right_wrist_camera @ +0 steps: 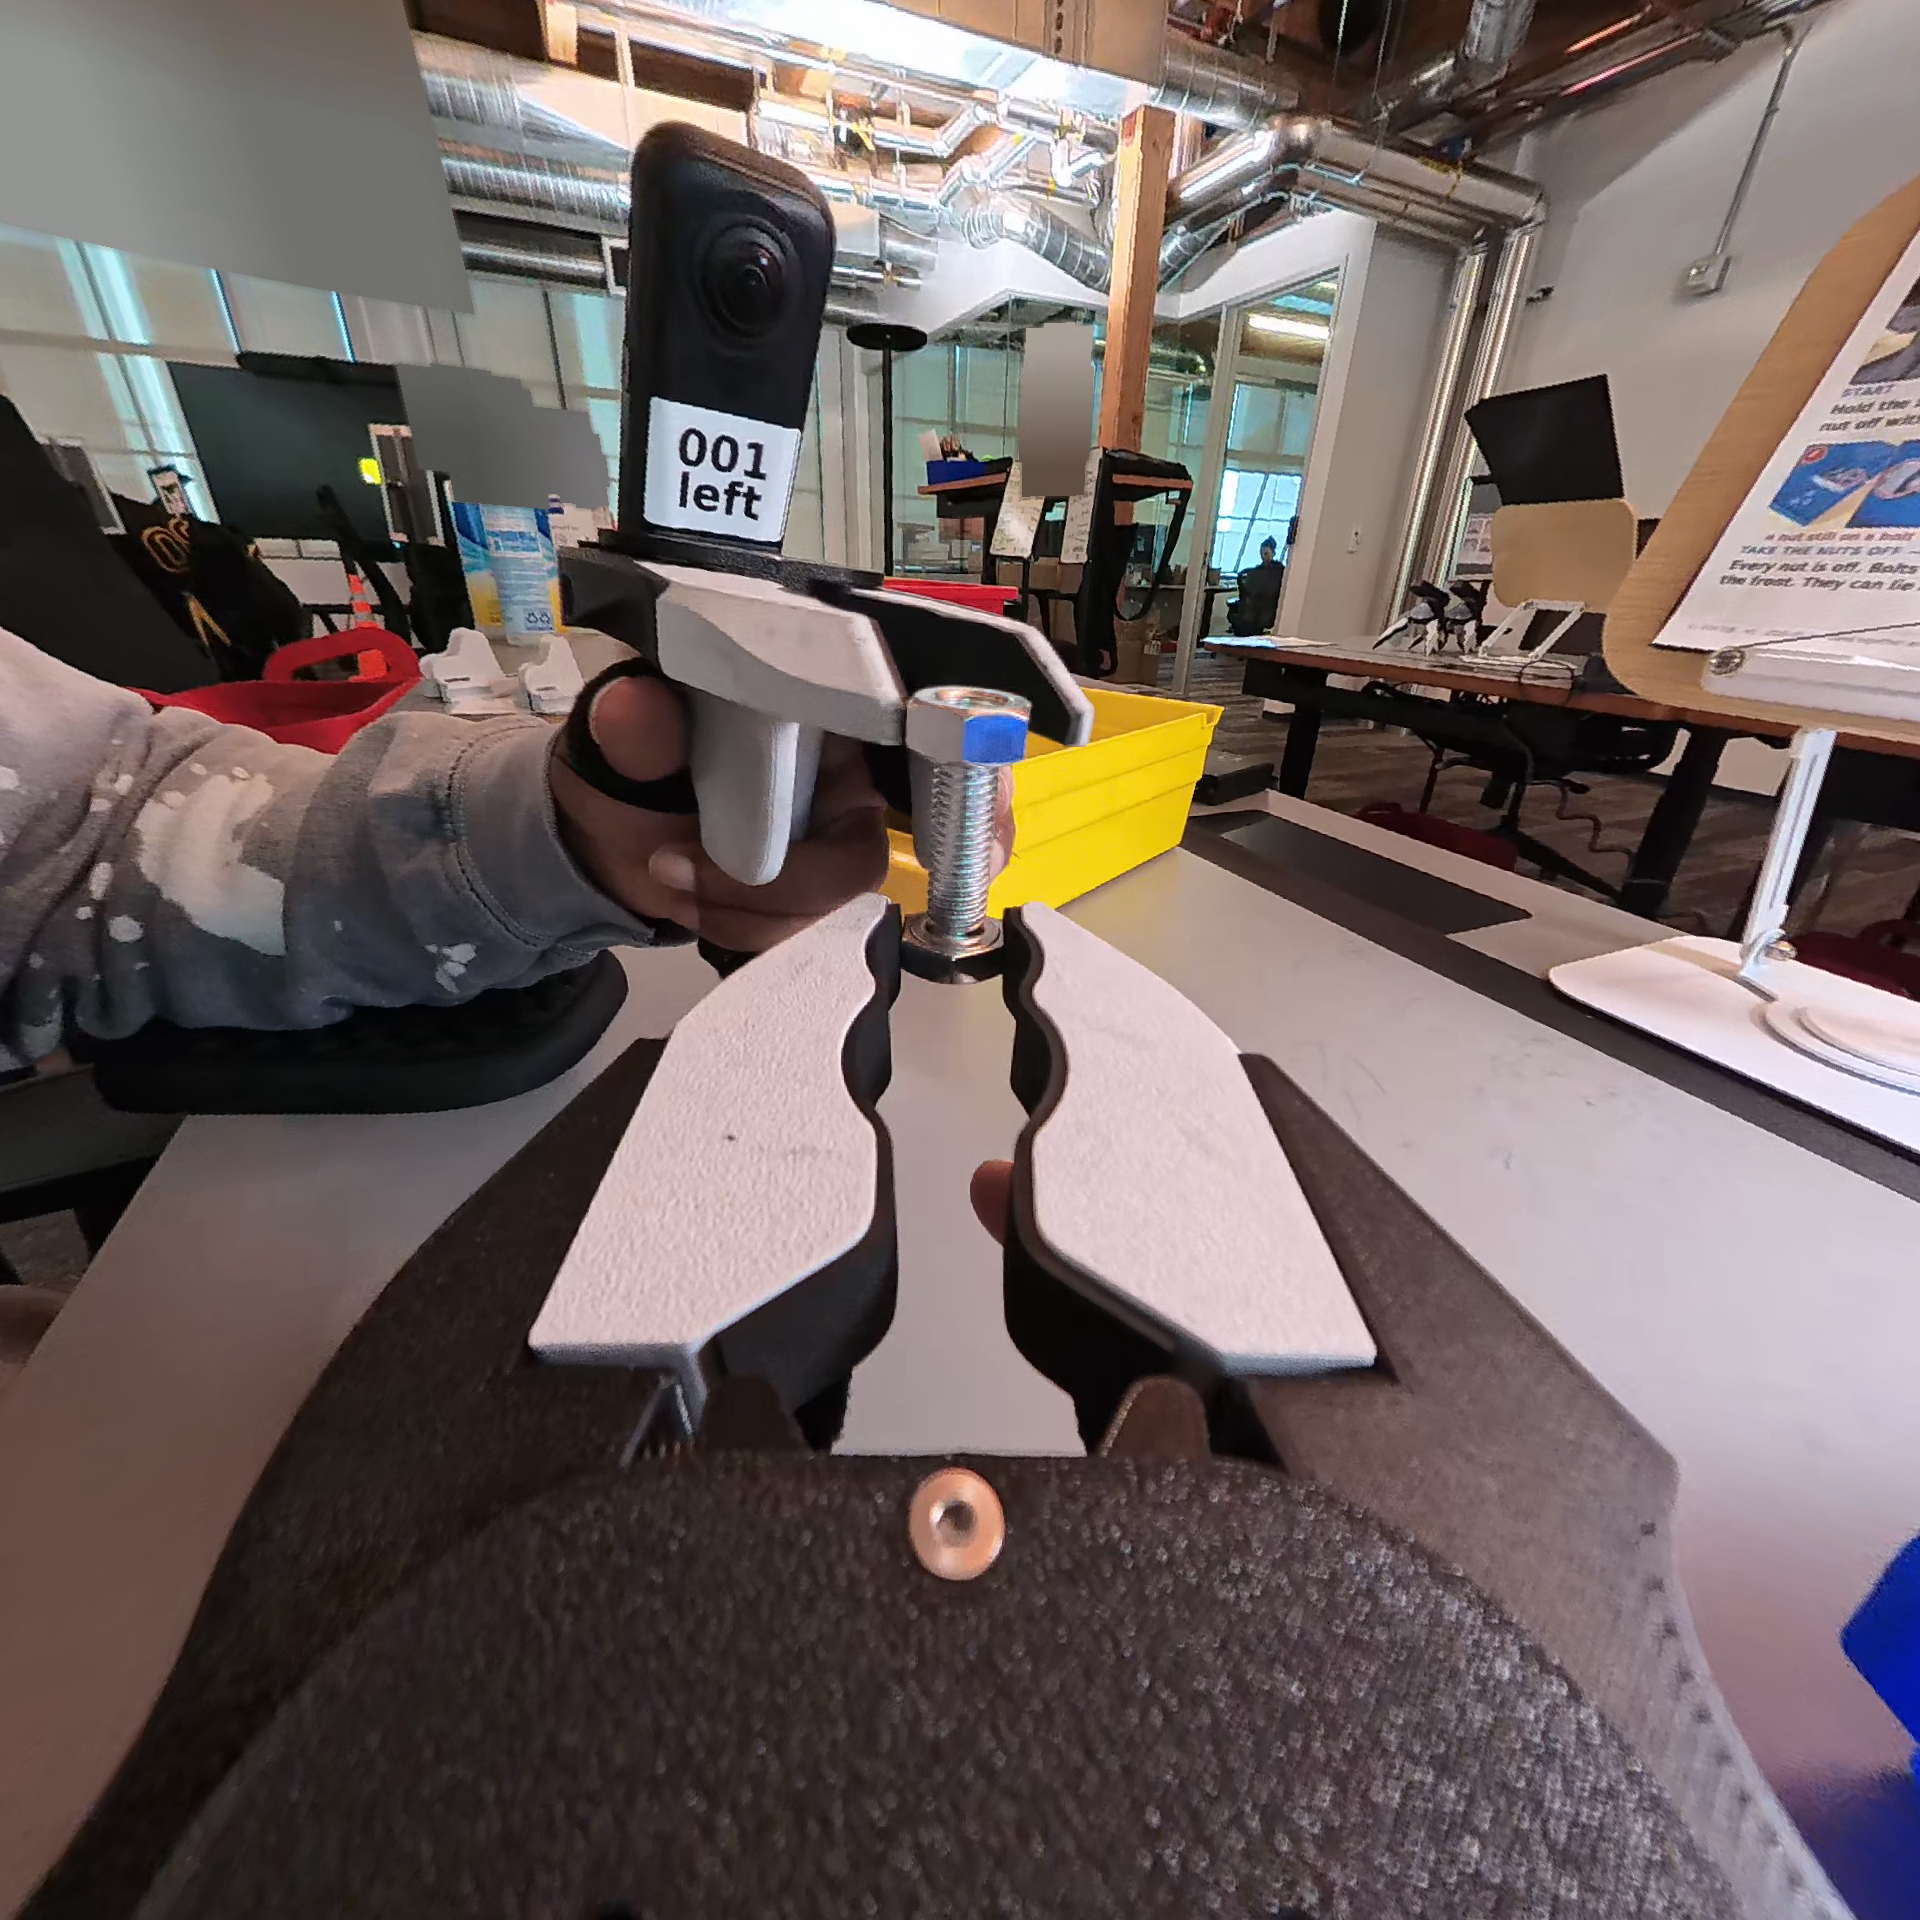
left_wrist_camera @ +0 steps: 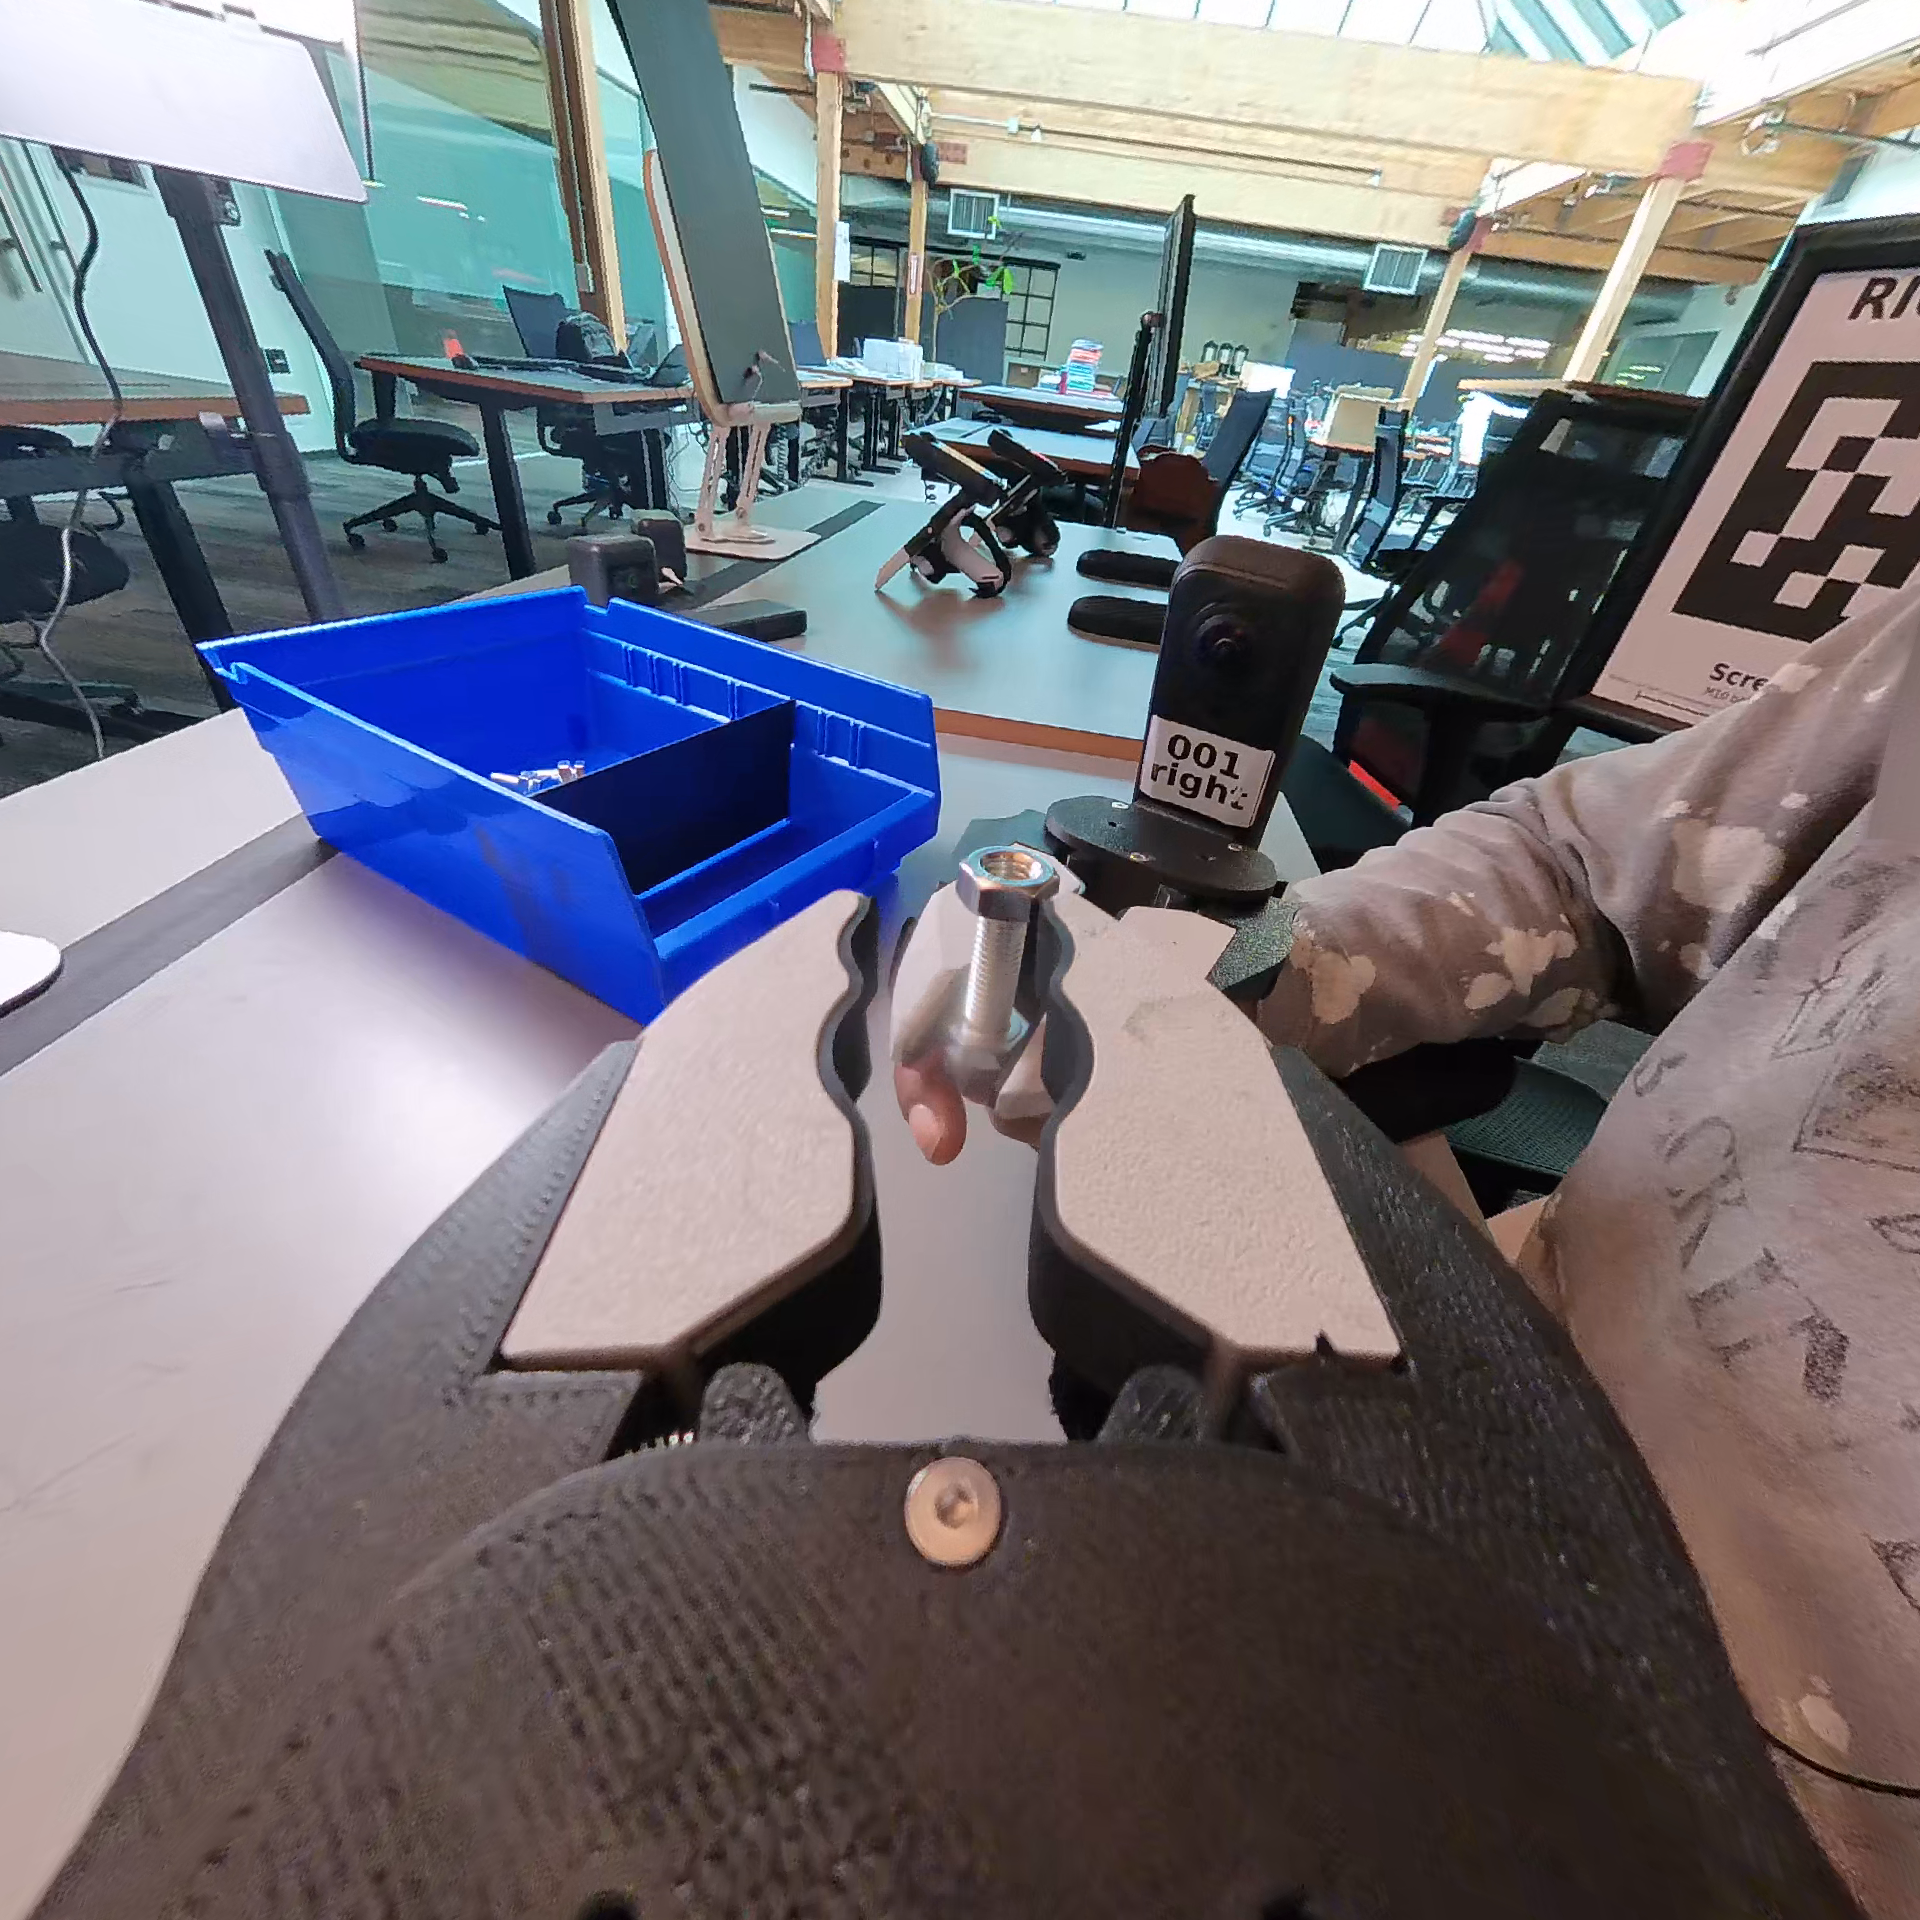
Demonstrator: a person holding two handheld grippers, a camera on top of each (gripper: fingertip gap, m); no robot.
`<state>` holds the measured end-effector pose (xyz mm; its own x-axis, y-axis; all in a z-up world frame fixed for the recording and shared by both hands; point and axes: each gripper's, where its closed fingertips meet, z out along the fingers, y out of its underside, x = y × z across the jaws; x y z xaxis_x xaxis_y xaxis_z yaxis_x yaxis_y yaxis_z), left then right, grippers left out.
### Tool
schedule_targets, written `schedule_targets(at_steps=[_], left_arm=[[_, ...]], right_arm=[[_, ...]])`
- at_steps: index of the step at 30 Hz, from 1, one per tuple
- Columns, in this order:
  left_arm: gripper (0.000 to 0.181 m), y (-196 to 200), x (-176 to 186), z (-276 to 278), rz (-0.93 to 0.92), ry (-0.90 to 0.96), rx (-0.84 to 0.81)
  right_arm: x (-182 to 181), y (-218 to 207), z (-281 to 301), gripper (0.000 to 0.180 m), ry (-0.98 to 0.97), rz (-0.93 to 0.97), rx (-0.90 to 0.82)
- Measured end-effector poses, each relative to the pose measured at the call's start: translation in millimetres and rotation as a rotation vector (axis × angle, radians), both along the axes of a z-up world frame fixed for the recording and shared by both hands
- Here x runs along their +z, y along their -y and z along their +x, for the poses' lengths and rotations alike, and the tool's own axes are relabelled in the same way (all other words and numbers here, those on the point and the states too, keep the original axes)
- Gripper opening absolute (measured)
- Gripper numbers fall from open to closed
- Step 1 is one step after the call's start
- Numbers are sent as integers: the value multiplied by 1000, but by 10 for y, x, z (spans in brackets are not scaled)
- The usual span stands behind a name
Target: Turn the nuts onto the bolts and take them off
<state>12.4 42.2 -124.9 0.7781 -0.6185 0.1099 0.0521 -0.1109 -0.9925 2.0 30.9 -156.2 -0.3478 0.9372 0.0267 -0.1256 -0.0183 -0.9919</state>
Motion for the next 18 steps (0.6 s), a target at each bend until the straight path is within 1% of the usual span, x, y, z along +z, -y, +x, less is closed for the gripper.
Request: schedule_targets(at_steps=[2,4,10,12,13,14,18], left_arm=[[25,-15,7,-58,1,6,25],[24,-25,-10,-114,2,-5,47],[30,35,31,18,16,31,-22],[31,-2,-12,-8,6,9,6],[25,-20,-19,-56,2,9,31],[23,-41,-41,-117,-4,-3,58],[23,-45,-44,-229,-2,7,84]], right_arm=[[37,12,28,18,-22,-13,19],[75,20,48,18,-41,-18,29],[-6,-7,-6,18,3,-1,1],[5,16,0,18,-4,-3,9],[23,23,15,18,-17,-9,20],[56,34,35,18,-34,-22,35],[110,-7,13,18,-39,-38,27]])
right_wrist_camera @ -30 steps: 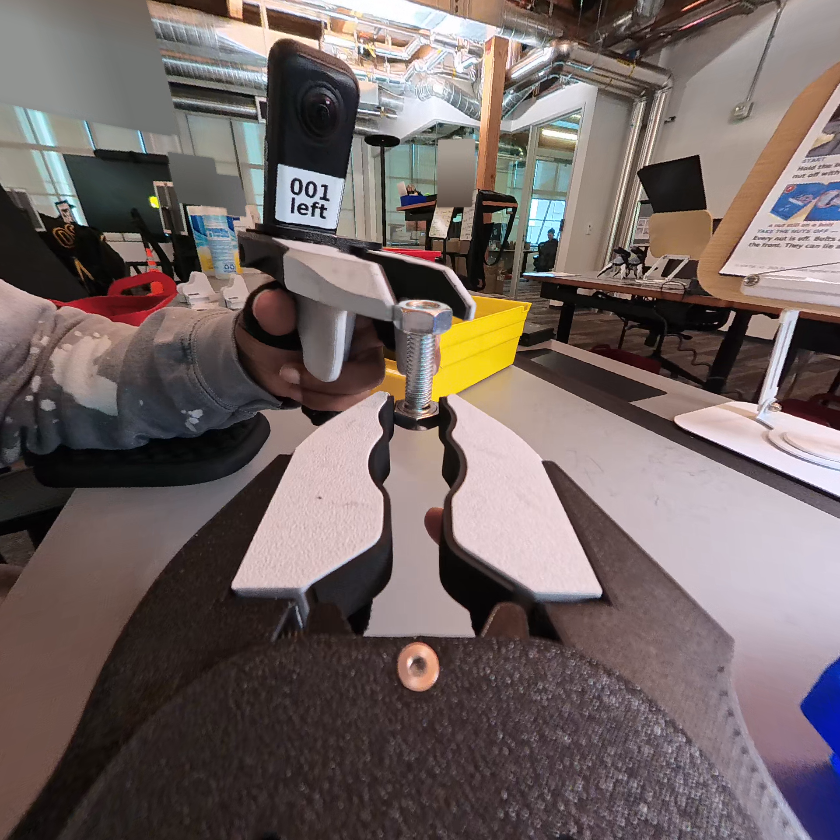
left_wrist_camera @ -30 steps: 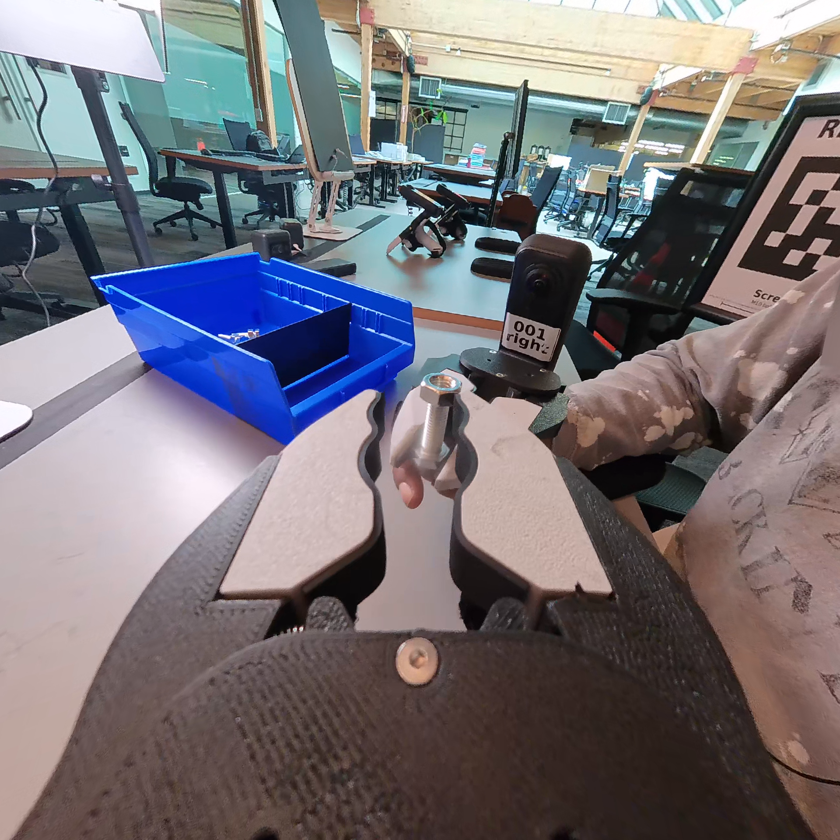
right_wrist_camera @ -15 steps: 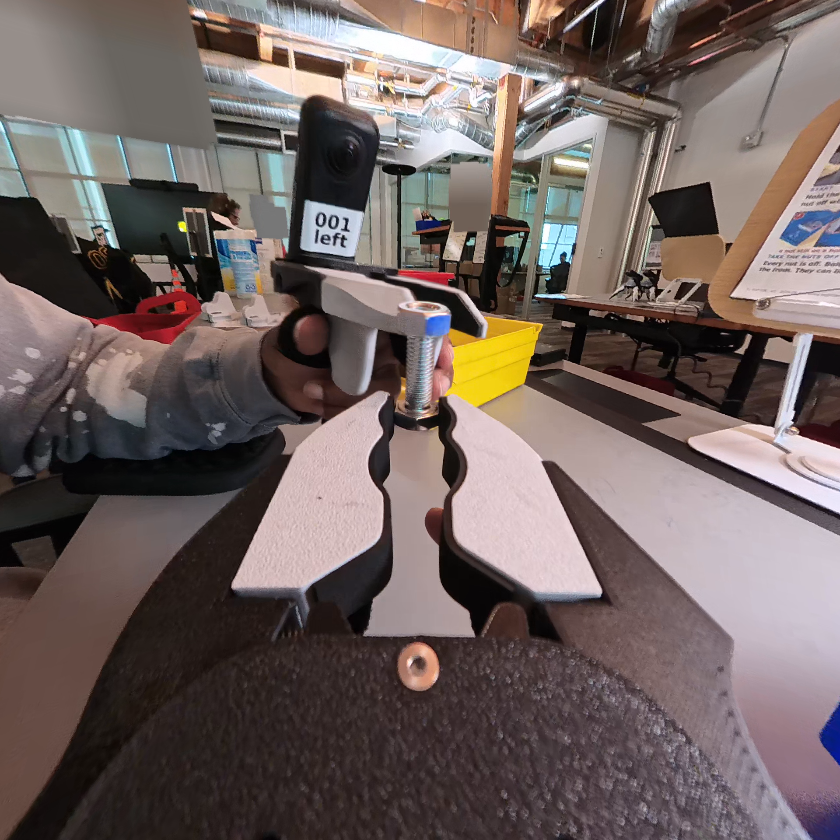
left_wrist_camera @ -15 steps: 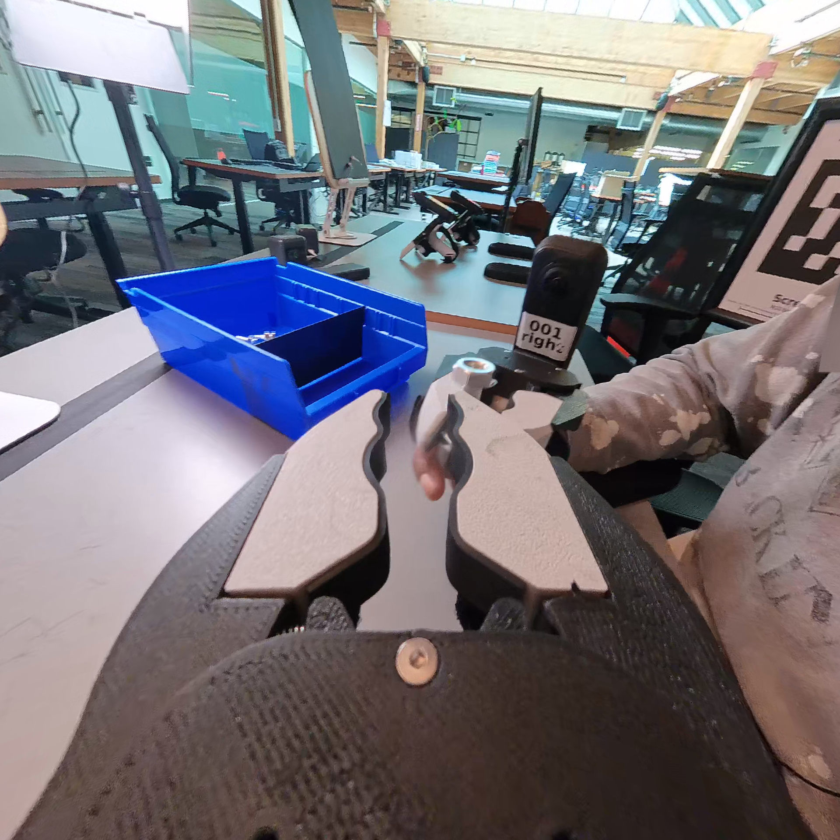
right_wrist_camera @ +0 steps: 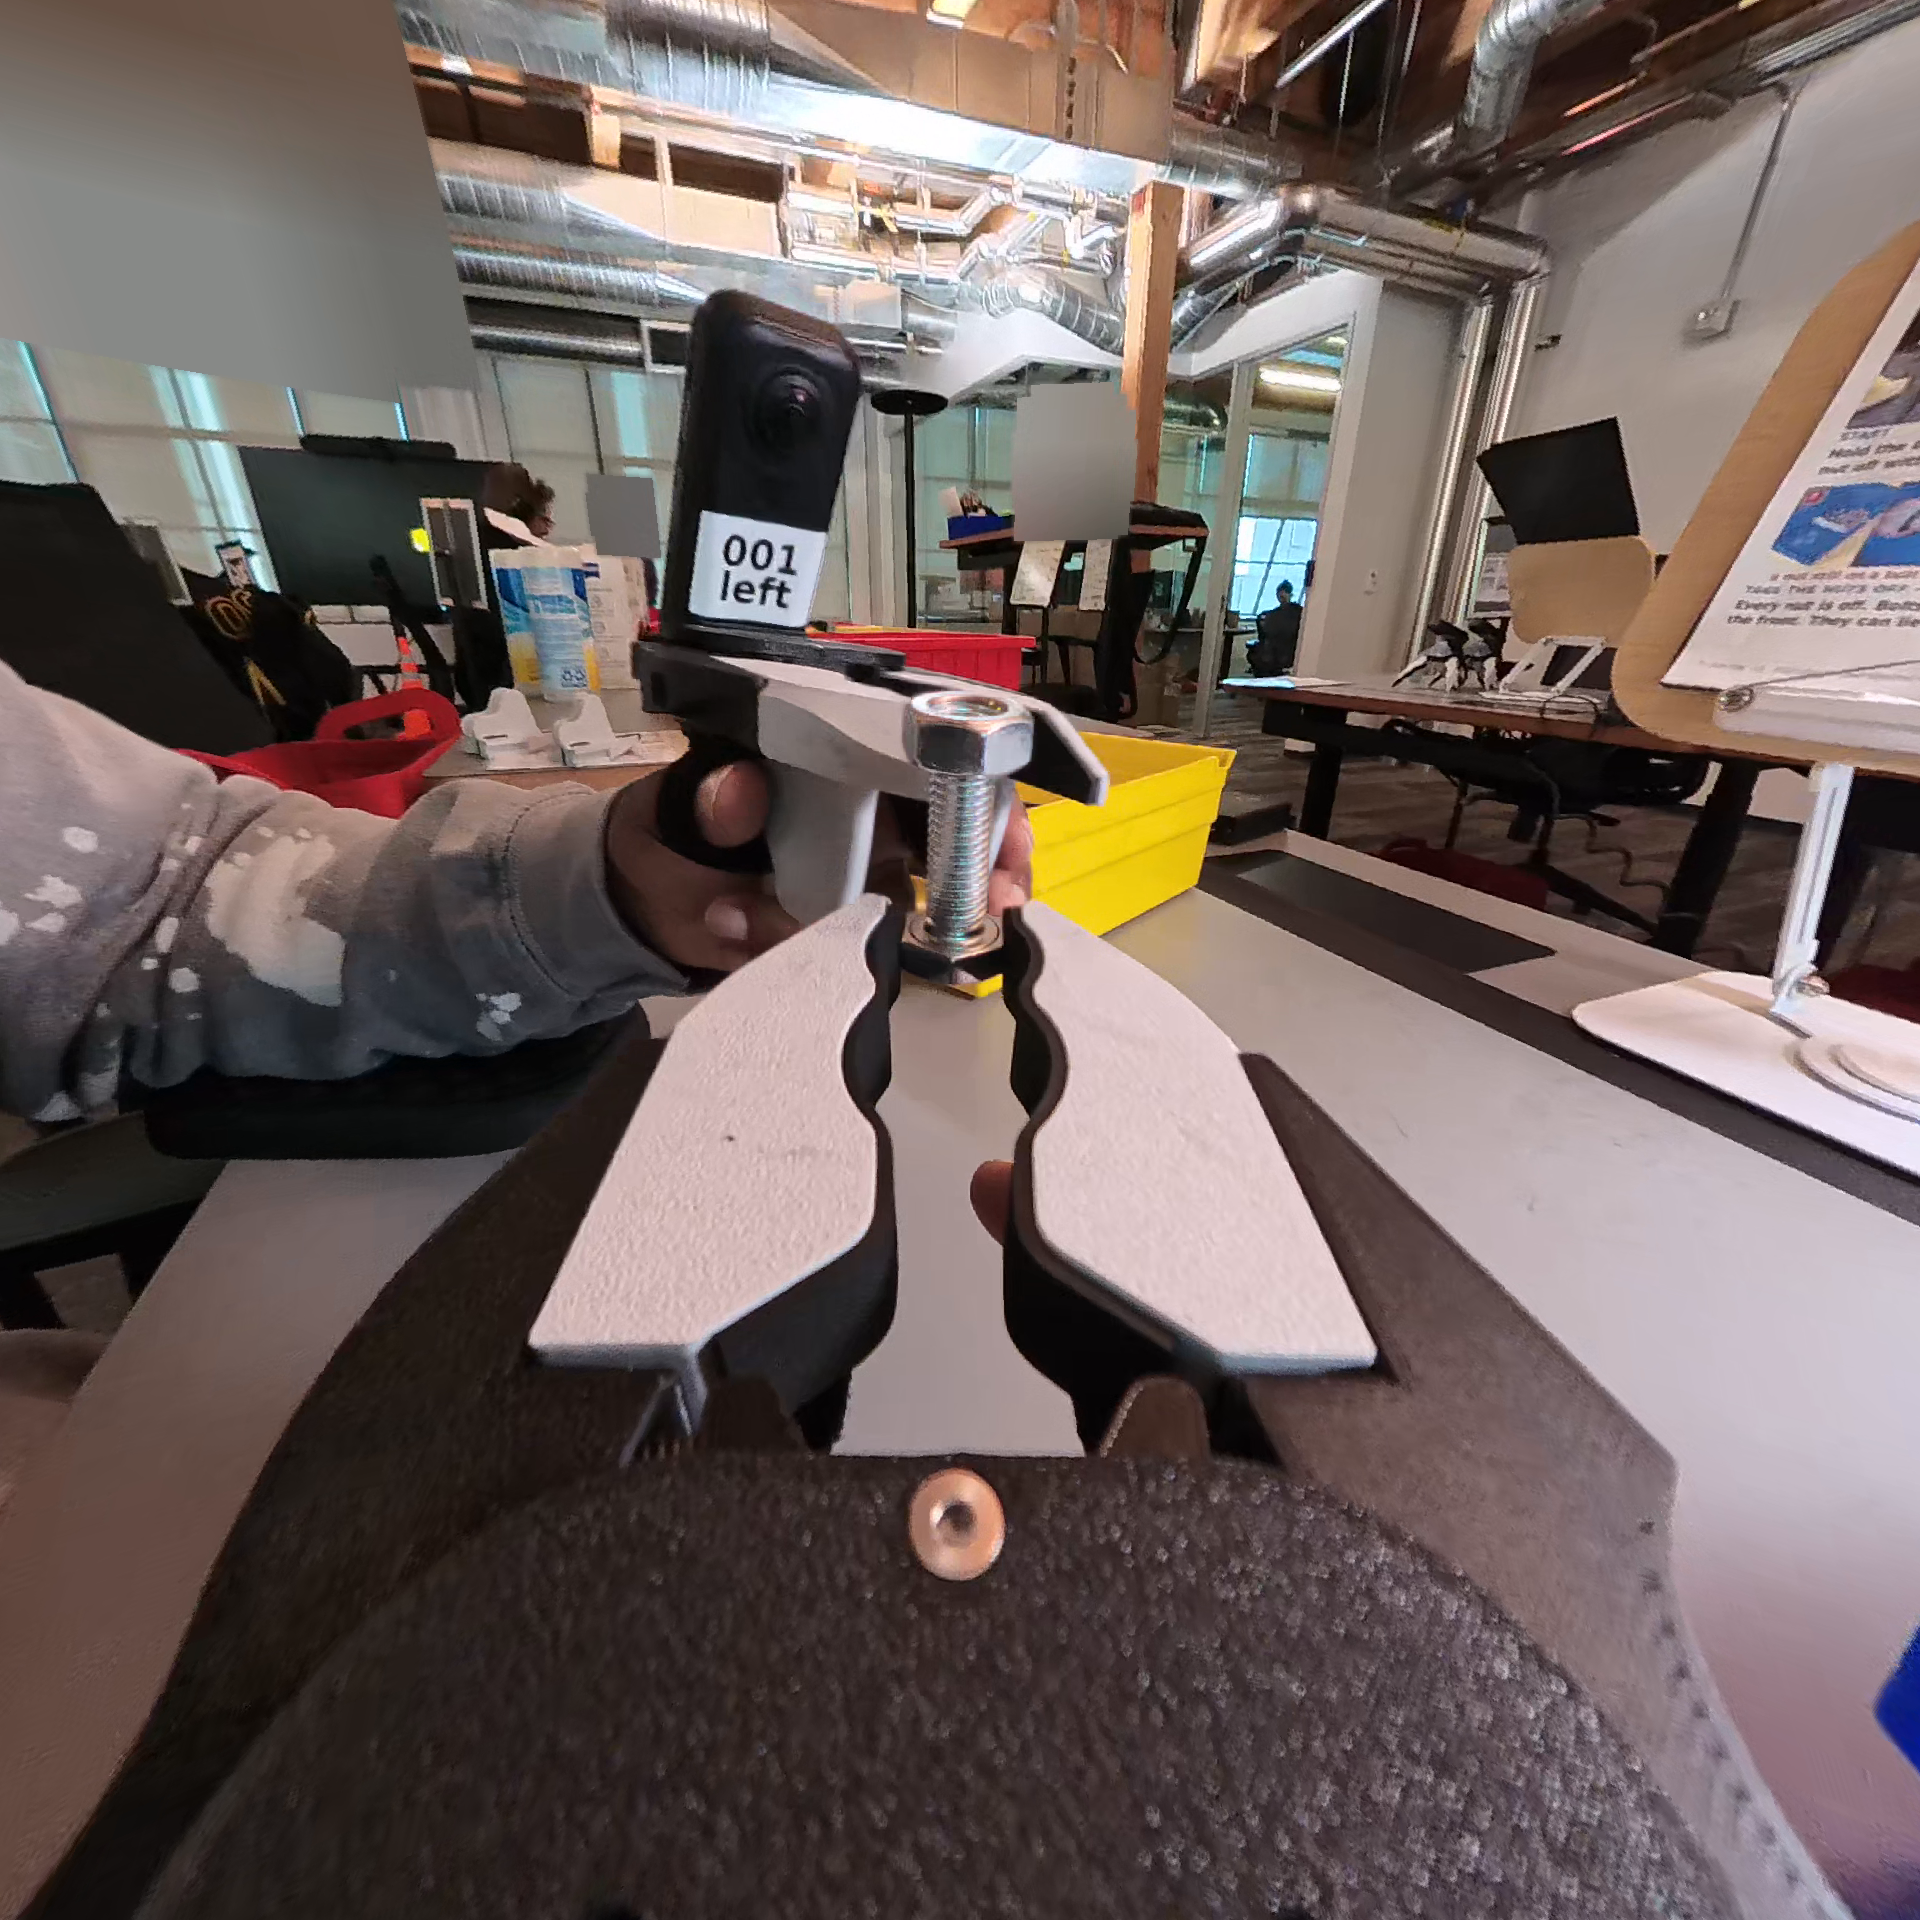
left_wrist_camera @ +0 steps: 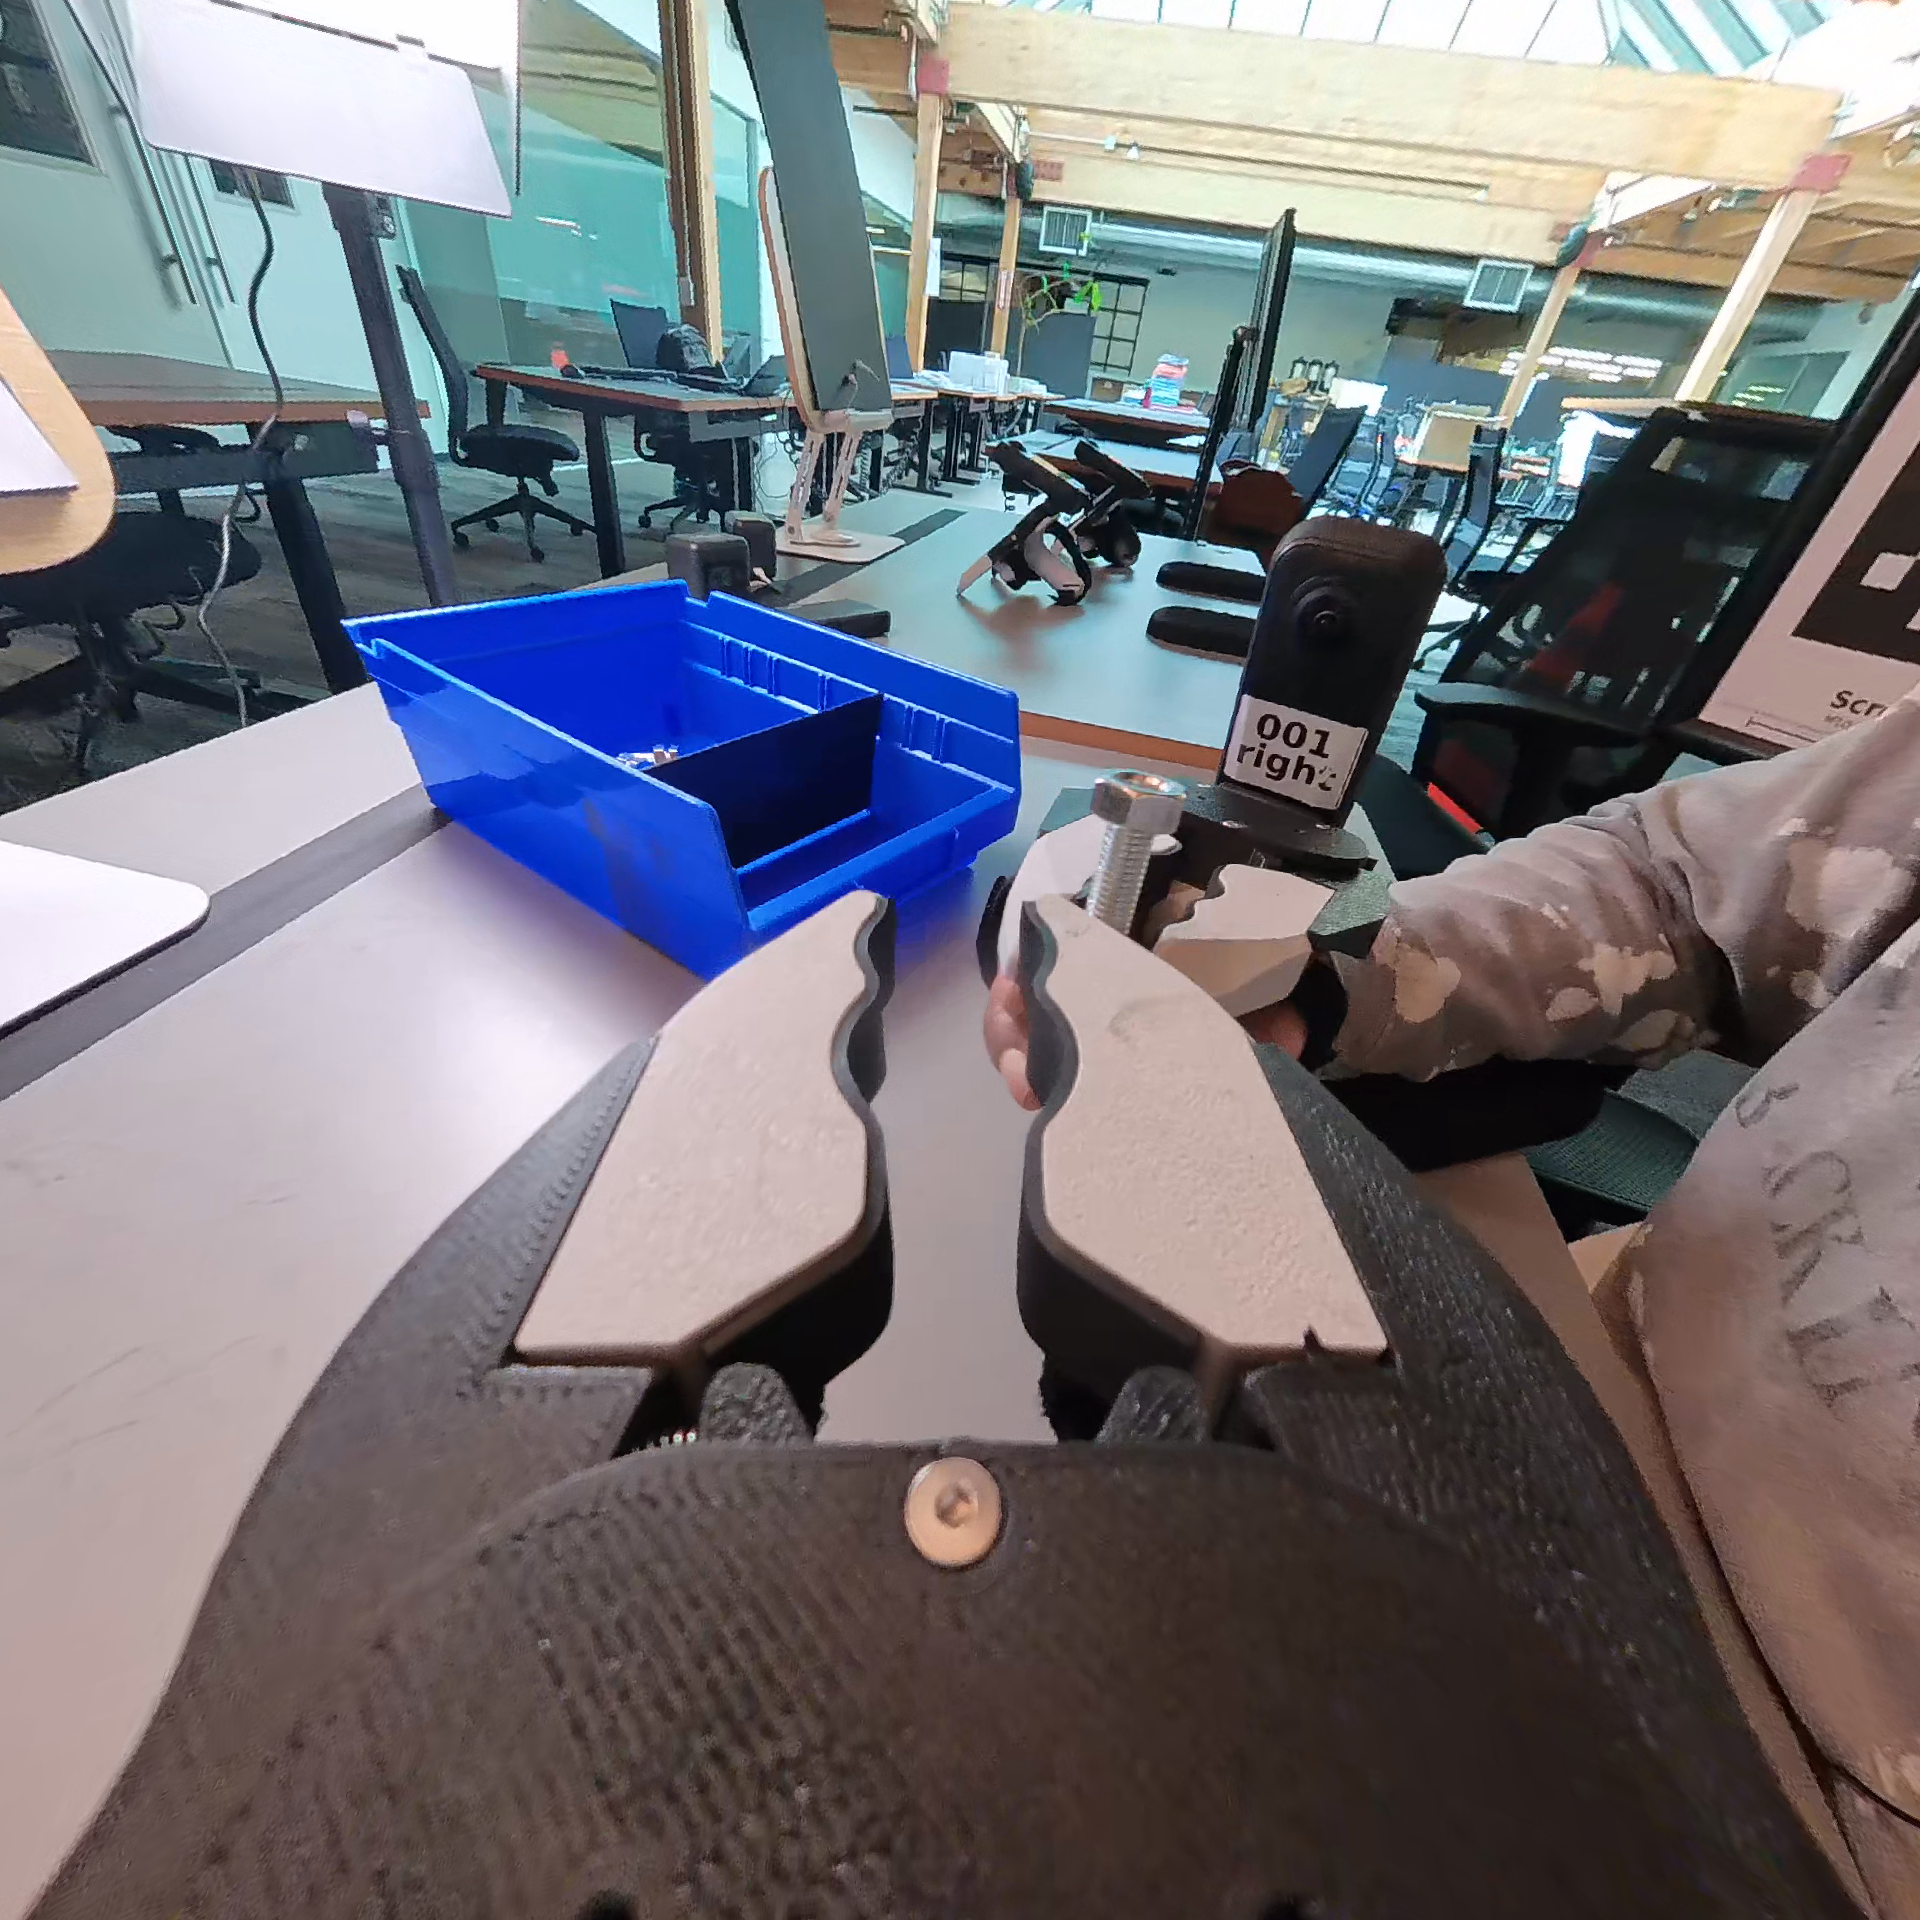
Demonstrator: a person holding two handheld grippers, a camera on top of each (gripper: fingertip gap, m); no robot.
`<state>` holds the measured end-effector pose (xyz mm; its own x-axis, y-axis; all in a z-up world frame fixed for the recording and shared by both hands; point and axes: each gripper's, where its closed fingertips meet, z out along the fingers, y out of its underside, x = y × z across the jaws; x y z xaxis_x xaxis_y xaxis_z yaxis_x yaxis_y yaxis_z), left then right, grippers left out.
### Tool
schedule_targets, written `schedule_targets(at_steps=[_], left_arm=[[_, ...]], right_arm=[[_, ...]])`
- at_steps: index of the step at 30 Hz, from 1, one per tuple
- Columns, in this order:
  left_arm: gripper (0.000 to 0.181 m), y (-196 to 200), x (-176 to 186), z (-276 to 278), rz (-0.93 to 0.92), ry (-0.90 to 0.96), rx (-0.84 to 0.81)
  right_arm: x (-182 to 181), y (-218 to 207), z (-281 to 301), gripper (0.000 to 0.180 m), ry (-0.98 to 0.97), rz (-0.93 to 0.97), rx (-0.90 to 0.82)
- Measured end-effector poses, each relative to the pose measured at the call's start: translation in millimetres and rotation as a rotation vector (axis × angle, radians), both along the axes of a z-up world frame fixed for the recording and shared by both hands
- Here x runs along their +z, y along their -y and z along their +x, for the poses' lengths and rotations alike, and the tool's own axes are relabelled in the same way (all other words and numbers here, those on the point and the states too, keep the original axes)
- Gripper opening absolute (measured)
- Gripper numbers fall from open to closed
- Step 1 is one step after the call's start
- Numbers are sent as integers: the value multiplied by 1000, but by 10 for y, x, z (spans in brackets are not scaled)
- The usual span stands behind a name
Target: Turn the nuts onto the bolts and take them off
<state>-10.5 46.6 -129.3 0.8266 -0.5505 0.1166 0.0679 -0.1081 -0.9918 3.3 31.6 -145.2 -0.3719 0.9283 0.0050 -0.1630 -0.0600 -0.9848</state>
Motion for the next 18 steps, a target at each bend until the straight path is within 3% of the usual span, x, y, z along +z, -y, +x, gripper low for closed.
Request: schedule_targets(at_steps=[5,14,18], left_arm=[[26,-55,249,-156,63,23,25],[42,-313,1051,-603,191,72,25],[33,-356,1017,-739,196,102,56]], right_arm=[[104,-181,-253,18,62,25,-60],[852,-382,-949,18,36,20,-113],[865,-412,-1002,18,12,-19,-105]])
